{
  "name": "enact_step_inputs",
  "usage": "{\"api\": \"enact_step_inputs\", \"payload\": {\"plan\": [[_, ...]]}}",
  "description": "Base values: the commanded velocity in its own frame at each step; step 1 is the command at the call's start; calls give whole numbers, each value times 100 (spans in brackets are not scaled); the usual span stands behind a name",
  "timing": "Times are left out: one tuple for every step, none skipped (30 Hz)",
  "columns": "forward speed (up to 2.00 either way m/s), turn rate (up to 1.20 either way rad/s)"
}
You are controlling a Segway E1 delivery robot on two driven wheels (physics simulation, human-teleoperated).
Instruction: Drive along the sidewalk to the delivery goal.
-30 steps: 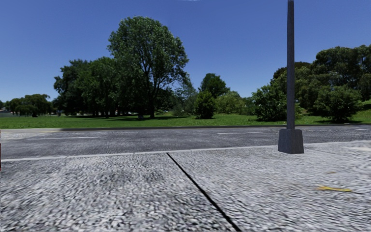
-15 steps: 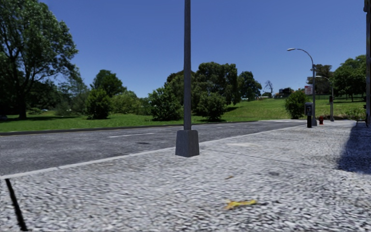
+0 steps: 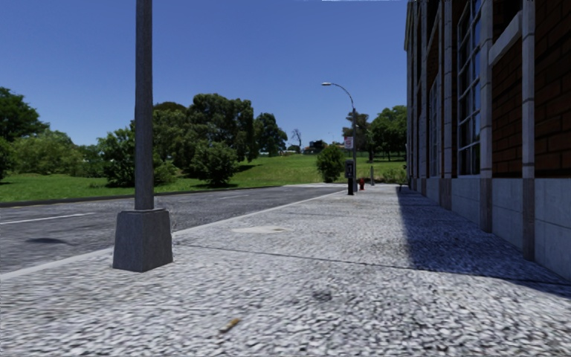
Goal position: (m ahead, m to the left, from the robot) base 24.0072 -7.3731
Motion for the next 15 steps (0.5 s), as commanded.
{"api": "enact_step_inputs", "payload": {"plan": [[179, 0], [179, 0], [179, 0], [179, 0], [179, 0], [179, 0], [179, 0], [179, 0], [179, 0], [179, 0], [179, 0], [179, 0], [179, -45], [179, -91], [179, -108]]}}
